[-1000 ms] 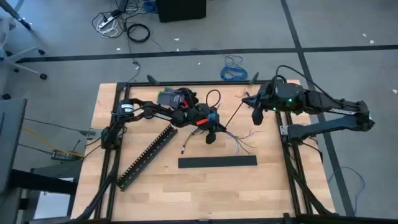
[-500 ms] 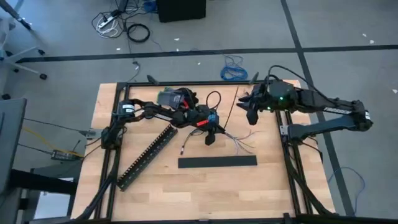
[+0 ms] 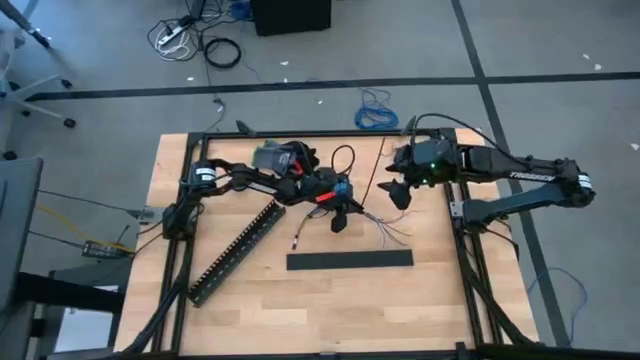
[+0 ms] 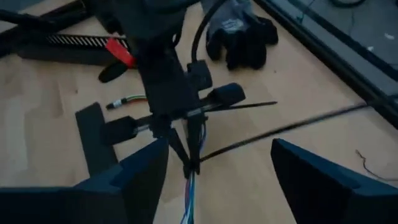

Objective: Ziptie cables
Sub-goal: Wrap the black zip tie on the cable wires, then put the ziptied wire cables into the black cable duct

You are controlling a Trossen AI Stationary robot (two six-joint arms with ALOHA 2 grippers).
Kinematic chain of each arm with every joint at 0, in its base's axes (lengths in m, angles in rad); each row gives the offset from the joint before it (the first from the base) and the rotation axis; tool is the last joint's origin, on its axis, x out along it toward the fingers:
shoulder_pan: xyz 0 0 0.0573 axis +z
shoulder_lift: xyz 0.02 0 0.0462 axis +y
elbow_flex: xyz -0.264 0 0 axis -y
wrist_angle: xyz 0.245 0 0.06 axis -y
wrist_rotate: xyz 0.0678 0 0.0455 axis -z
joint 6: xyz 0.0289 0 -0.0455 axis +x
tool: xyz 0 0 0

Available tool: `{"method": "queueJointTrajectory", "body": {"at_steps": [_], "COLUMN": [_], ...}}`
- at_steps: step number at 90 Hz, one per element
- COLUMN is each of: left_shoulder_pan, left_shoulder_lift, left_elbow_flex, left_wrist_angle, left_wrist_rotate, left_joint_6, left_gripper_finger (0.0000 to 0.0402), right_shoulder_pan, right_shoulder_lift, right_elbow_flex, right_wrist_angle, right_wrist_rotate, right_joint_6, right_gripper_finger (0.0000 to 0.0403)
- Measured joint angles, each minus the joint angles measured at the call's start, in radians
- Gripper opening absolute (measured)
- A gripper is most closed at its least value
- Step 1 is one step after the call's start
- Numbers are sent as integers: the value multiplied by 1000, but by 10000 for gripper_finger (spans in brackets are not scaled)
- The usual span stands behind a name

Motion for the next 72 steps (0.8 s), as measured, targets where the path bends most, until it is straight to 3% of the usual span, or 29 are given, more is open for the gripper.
{"method": "queueJointTrajectory", "body": {"at_steps": [19,45,72], "left_shoulder_pan": [-1,-10,-66], "left_shoulder_lift": [-30,-120,-259], "left_elbow_flex": [6,7,6], "left_wrist_angle": [-67,-226,-389], "left_wrist_rotate": [-19,-81,-243], "left_joint_6": [-8,26,141], "left_gripper_finger": [36,110,133], "right_shoulder_pan": [11,10,11], "right_shoulder_lift": [6,10,23], "right_elbow_flex": [-1,-2,-84], "right_wrist_angle": [-48,-69,-56], "right_wrist_rotate": [-2,5,16], "right_joint_6": [19,20,5], "right_gripper_finger": [272,279,281]}}
